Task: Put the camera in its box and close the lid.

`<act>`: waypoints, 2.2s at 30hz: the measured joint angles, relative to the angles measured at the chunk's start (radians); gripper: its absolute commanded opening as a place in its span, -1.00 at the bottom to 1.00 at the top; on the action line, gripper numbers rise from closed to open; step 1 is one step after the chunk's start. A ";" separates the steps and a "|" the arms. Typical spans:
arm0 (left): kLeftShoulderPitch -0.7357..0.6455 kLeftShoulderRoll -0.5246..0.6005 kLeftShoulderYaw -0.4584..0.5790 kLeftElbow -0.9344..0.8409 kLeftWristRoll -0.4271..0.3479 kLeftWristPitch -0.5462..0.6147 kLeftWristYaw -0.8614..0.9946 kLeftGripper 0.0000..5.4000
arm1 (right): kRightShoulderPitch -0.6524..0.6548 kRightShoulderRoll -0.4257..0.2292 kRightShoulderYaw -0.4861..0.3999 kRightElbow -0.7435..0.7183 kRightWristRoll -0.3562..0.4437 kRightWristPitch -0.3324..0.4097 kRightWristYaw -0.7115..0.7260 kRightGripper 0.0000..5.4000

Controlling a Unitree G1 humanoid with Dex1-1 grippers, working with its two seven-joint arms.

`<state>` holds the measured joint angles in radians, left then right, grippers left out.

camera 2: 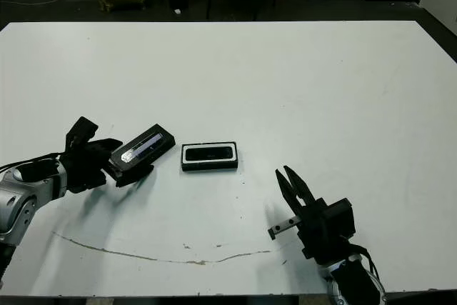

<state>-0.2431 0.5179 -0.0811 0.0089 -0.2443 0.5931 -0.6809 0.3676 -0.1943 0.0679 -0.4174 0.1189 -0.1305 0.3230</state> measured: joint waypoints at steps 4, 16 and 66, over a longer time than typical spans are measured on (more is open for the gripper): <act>0.015 0.012 -0.008 -0.001 0.023 -0.066 -0.028 0.40 | 0.000 -0.001 0.002 -0.003 0.003 0.009 -0.001 -1.00; -0.029 0.162 -0.105 -0.028 0.109 -0.187 -0.246 -0.12 | -0.003 -0.002 0.008 -0.008 0.003 0.018 -0.003 -1.00; -0.757 -0.114 -0.385 0.395 0.291 -0.309 -0.608 -0.13 | 0.019 0.002 0.038 0.010 -0.018 -0.011 -0.028 -1.00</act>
<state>-0.9999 0.4043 -0.4657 0.4037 0.0468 0.2843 -1.2890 0.3866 -0.1925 0.1056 -0.4074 0.1006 -0.1419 0.2952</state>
